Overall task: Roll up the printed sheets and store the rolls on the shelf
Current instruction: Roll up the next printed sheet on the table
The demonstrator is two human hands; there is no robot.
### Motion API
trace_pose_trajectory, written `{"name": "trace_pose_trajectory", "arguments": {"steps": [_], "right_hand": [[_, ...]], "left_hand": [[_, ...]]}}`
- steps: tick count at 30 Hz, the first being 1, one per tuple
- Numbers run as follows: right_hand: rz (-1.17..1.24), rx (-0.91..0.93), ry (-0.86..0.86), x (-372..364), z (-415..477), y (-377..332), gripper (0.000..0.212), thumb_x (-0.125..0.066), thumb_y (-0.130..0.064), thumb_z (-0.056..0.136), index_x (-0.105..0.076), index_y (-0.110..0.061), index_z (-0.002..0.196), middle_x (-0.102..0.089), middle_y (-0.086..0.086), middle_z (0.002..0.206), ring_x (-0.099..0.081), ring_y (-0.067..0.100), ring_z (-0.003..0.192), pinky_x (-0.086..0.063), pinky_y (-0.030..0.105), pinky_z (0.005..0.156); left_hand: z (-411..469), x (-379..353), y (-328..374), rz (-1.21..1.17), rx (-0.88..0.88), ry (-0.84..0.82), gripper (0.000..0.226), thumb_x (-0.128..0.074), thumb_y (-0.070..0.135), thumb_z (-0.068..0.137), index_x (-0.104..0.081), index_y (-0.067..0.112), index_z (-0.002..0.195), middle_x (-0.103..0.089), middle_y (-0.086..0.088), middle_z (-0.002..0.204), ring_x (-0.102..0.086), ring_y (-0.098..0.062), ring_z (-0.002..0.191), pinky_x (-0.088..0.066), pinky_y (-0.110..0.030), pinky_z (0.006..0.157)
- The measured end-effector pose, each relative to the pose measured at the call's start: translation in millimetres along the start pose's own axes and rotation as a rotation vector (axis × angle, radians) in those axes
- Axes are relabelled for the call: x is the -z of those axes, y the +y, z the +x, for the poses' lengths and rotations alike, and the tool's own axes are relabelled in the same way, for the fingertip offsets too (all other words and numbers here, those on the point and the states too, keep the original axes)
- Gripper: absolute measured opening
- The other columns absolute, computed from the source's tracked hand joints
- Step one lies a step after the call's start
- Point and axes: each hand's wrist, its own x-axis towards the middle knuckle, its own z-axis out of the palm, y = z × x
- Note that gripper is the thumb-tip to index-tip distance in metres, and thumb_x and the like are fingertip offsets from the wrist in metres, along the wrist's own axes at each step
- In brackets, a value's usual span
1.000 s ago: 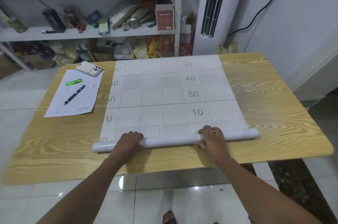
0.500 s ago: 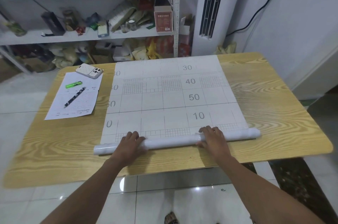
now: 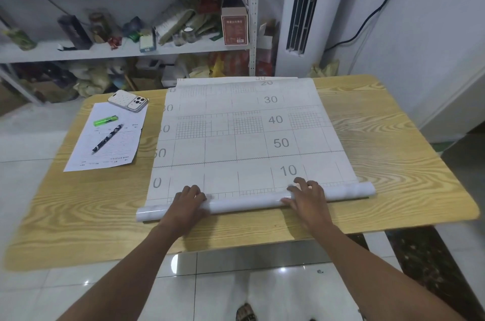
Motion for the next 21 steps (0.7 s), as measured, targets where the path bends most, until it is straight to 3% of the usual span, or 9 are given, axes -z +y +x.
{"name": "trace_pose_trajectory", "arguments": {"steps": [6,8,12,16,21], "right_hand": [[-0.031,0.034,-0.065,-1.0,-1.2,-0.9,0.07,-0.074,-0.061,0.058,-0.063,-0.014,0.109,-0.059,0.007,0.107,-0.055,0.03,0.09,-0.045,0.043,0.084],[-0.036,0.052,-0.058,-2.1,-1.1,-1.1,0.075,-0.081,-0.057,0.052,-0.06,-0.015,0.11,-0.058,0.006,0.102,-0.055,0.028,0.084,-0.046,0.041,0.081],[-0.012,0.053,-0.026,-5.1,-1.3,-0.2,0.063,-0.088,-0.043,0.048,-0.059,-0.016,0.097,-0.057,0.006,0.093,-0.054,0.027,0.077,-0.047,0.039,0.077],[-0.012,0.058,-0.042,-7.0,-1.5,1.4,0.056,-0.085,-0.045,0.053,-0.059,-0.016,0.093,-0.056,0.007,0.096,-0.053,0.027,0.079,-0.046,0.039,0.079],[0.011,0.059,-0.084,-3.9,0.0,1.8,0.049,-0.069,-0.046,0.075,-0.057,-0.015,0.112,-0.05,0.004,0.122,-0.043,0.028,0.105,-0.031,0.036,0.097]], "left_hand": [[2.3,4.8,0.8,0.014,0.004,-0.037,0.028,-0.048,0.028,0.094,-0.056,0.011,0.114,-0.051,-0.008,0.11,-0.044,-0.026,0.1,-0.033,-0.033,0.079],[3.7,5.7,0.6,0.032,0.004,-0.079,0.029,-0.043,0.027,0.096,-0.052,0.015,0.121,-0.051,-0.005,0.112,-0.043,-0.023,0.102,-0.033,-0.032,0.081],[3.1,8.0,3.3,-0.026,0.05,-0.08,0.03,-0.043,0.021,0.096,-0.043,0.018,0.126,-0.053,-0.001,0.115,-0.044,-0.022,0.107,-0.032,-0.031,0.087],[0.6,10.7,5.9,-0.021,0.054,-0.074,0.016,-0.04,0.027,0.097,-0.047,0.014,0.103,-0.048,0.002,0.093,-0.045,-0.023,0.098,-0.029,-0.03,0.079],[0.8,8.0,-1.7,-0.012,0.001,-0.062,0.035,-0.054,0.039,0.088,-0.053,0.013,0.111,-0.048,-0.003,0.115,-0.041,-0.023,0.106,-0.03,-0.032,0.084]]}}
